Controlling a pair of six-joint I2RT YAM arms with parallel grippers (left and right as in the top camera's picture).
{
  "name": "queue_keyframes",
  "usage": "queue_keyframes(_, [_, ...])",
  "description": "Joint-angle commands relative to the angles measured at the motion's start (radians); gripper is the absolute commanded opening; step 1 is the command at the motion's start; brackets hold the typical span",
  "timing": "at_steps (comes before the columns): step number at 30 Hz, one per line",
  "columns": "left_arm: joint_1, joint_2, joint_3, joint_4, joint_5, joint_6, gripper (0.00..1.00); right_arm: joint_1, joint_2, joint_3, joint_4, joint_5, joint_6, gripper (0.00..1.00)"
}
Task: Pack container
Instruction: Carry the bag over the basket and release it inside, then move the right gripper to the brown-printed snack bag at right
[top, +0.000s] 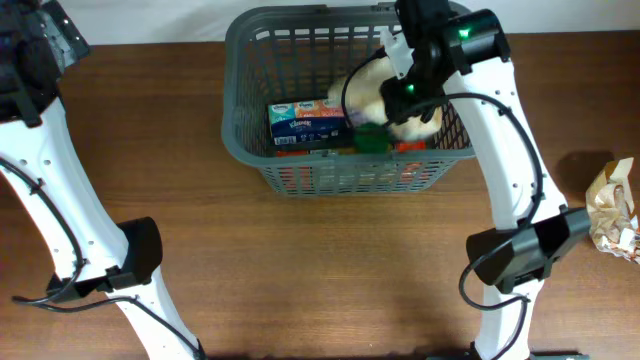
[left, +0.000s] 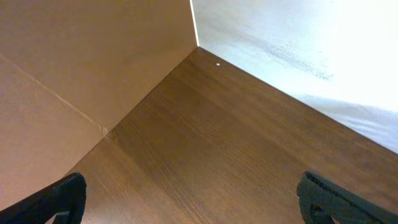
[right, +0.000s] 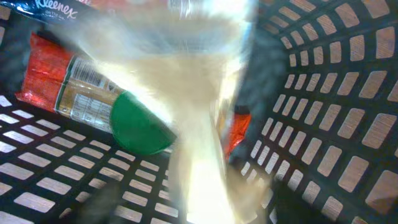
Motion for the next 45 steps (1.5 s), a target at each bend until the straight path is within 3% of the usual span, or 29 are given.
queue_keyframes(1, [0.004, 0.002, -0.001, 0.0, 0.0, -0.013, 0.99, -0.003, -0.023, 0.005, 0.003, 0.009, 0.002, 0.99])
queue_keyframes(8, [0.004, 0.002, -0.001, 0.0, 0.0, -0.013, 0.99, -0.01, -0.049, 0.073, -0.035, 0.011, 0.008, 0.99])
queue_keyframes(13, [0.004, 0.002, -0.001, 0.0, 0.0, -0.013, 0.99, -0.098, -0.102, 0.239, -0.113, 0.131, 0.151, 0.99])
queue_keyframes(21, [0.004, 0.002, -0.001, 0.0, 0.0, -0.013, 0.99, -0.499, -0.192, 0.312, -0.162, 0.159, 0.354, 0.99])
queue_keyframes(25, [0.004, 0.002, -0.001, 0.0, 0.0, -0.013, 0.99, -0.694, -0.188, 0.285, -0.161, 0.159, 0.36, 0.99])
queue_keyframes(30, [0.004, 0.002, -0.001, 0.0, 0.0, -0.013, 0.99, -0.867, -0.179, 0.161, -0.159, 0.159, 0.447, 0.99])
queue_keyframes(34, [0.004, 0.002, -0.001, 0.0, 0.0, -0.013, 0.99, -0.962, -0.168, -0.035, -0.103, 0.159, 0.536, 0.99])
queue_keyframes(41, [0.004, 0.002, -0.001, 0.0, 0.0, -0.013, 0.99, -1.01, -0.168, -0.489, 0.144, 0.157, 0.621, 0.99])
queue_keyframes(45, [0.004, 0.002, -0.001, 0.0, 0.0, -0.013, 0.99, -1.008, -0.168, -0.639, 0.258, 0.154, 0.566, 0.99])
